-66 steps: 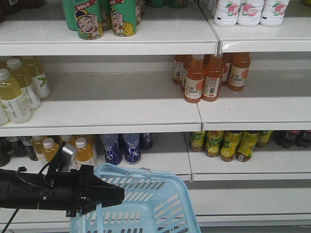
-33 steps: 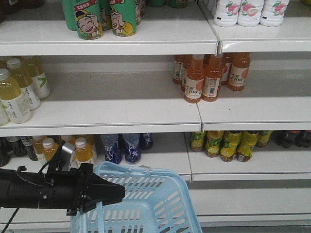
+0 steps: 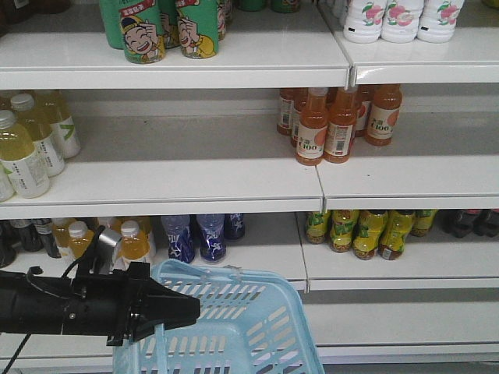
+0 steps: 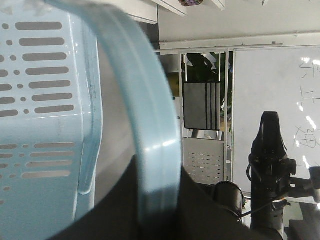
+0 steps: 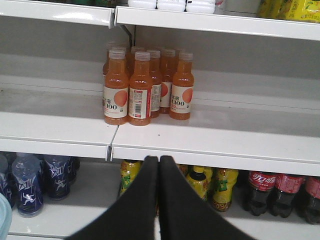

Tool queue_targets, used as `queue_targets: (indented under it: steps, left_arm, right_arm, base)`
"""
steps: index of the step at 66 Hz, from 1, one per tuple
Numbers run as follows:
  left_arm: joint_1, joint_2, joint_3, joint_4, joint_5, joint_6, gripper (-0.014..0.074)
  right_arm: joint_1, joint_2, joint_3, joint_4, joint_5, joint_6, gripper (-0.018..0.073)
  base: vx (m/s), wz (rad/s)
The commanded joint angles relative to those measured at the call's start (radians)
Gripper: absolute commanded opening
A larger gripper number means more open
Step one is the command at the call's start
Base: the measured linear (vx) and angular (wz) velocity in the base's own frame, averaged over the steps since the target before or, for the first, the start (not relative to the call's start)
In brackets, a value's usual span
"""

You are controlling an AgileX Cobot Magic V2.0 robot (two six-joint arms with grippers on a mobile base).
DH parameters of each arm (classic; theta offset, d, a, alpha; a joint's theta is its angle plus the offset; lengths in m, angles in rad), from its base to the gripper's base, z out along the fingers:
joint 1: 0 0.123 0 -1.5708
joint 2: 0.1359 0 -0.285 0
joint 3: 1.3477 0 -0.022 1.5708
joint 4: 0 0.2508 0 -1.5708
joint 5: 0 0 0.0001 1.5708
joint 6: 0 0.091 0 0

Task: Place coke in basket with both arms
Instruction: 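Hold the basket low beside the base with the left gripper, then turn the base away from the shelves while holding the basket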

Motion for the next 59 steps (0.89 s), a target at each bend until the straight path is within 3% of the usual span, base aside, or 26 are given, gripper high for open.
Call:
queue_targets:
  steps: [1, 59]
  left_arm:
    - [-0.004, -0.044, -0.013, -0.090, 0.101, 0.007, -0.0007]
    - [-0.004, -0.044, -0.013, -0.091, 0.100, 0.007, -0.0007]
  right_arm:
    - [0.001, -0.018, 0.011, -0.005, -0.075, -0.009, -0.0009]
    - [0.001, -0.018, 0.011, -0.005, -0.075, -0.009, -0.0009]
  base:
    - [0.00, 0.00]
    - [-0.02, -0.12]
